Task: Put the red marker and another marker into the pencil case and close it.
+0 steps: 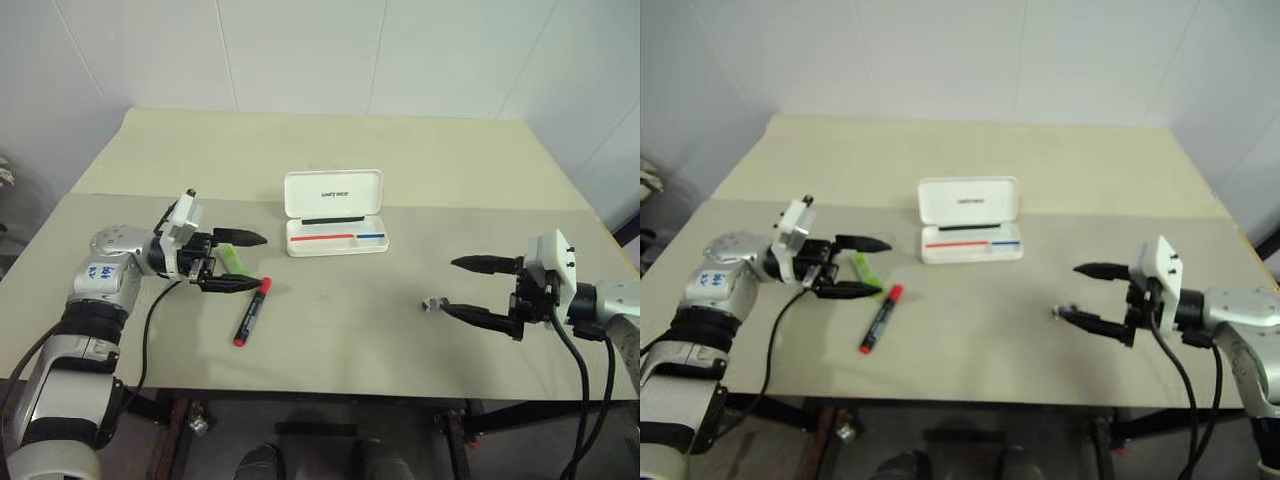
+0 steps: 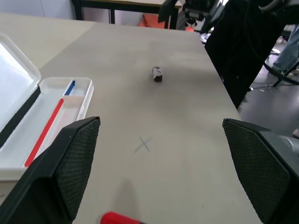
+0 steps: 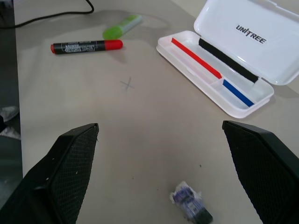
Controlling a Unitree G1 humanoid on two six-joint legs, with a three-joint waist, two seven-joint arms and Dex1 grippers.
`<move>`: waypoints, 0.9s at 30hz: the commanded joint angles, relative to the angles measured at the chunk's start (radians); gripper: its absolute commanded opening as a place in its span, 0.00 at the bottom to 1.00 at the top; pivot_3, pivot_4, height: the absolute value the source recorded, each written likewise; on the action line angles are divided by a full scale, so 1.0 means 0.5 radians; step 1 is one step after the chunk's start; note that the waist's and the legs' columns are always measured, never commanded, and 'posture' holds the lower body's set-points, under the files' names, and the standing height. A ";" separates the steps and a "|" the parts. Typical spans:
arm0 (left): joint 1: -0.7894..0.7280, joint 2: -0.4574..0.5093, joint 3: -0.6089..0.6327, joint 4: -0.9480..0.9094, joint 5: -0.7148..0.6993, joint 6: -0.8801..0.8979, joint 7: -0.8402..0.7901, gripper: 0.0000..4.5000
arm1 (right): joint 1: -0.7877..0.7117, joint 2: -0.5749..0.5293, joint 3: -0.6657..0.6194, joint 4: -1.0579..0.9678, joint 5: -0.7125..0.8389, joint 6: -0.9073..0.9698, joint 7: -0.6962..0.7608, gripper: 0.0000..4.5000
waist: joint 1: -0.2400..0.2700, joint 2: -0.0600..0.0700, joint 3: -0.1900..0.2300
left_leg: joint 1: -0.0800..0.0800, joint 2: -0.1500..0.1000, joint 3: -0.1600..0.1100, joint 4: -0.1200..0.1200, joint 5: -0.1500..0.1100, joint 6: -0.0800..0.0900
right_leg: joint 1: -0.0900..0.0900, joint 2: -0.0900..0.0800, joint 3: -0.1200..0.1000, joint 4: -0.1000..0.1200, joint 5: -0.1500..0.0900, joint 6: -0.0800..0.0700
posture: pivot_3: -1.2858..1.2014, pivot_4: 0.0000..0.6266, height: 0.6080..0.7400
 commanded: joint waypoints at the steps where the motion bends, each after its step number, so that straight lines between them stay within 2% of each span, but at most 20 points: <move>1: -0.100 -0.034 -0.026 0.063 0.005 -0.054 -0.224 0.99 | 0.074 0.024 -0.127 -0.134 0.061 -0.007 -0.059 1.00 | 0.002 0.000 0.000 | 0.000 0.000 0.000 0.000 0.000 0.000 | 0.000 0.000 0.000 0.000 0.000 0.000 | 0.52 0.24 1.00; 9: -0.331 -0.254 -0.011 0.435 0.256 -0.198 -0.195 0.99 | 0.222 0.059 -0.219 -0.313 0.129 0.042 -0.202 1.00 | 0.002 -0.001 0.000 | -0.001 -0.001 -0.001 0.001 0.000 0.000 | 0.000 0.001 0.000 0.000 0.000 0.001 | 0.52 0.24 1.00; 11: -0.407 -0.315 -0.036 0.550 0.379 -0.235 -0.095 0.99 | 0.237 0.070 -0.211 -0.340 0.132 0.049 -0.227 1.00 | 0.001 -0.001 0.000 | -0.001 -0.001 -0.001 0.002 0.000 0.000 | 0.000 0.001 0.000 0.000 0.001 0.001 | 0.52 0.24 1.00; 16: -0.545 -0.461 -0.003 0.767 0.525 -0.306 -0.086 0.99 | 0.196 0.121 -0.144 -0.367 0.115 0.050 -0.306 1.00 | -0.002 -0.001 0.000 | -0.002 -0.001 -0.001 0.001 0.000 0.001 | 0.001 0.002 0.000 -0.003 0.001 0.002 | 0.52 0.24 1.00; 20: -0.663 -0.564 0.000 0.987 0.682 -0.356 0.026 0.99 | 0.176 0.171 -0.124 -0.379 0.101 0.024 -0.357 1.00 | 0.000 -0.001 0.001 | -0.002 -0.001 -0.001 0.000 0.000 0.001 | 0.000 0.002 -0.001 -0.003 0.001 0.002 | 0.52 0.24 1.00; 23: -0.783 -0.624 -0.071 1.150 0.904 -0.355 0.286 0.99 | 0.248 0.180 -0.179 -0.442 0.119 0.026 -0.376 1.00 | 0.004 -0.003 0.001 | -0.003 -0.001 -0.002 0.000 0.000 0.001 | 0.000 0.002 -0.001 -0.004 0.001 0.002 | 0.52 0.24 1.00; 27: -0.853 -0.683 0.009 1.261 0.985 -0.358 0.398 0.99 | 0.395 0.220 -0.222 -0.517 0.112 0.008 -0.415 1.00 | 0.025 -0.003 0.002 | -0.004 -0.001 -0.002 -0.001 -0.001 0.001 | 0.000 0.003 -0.001 -0.006 0.001 0.003 | 0.52 0.24 1.00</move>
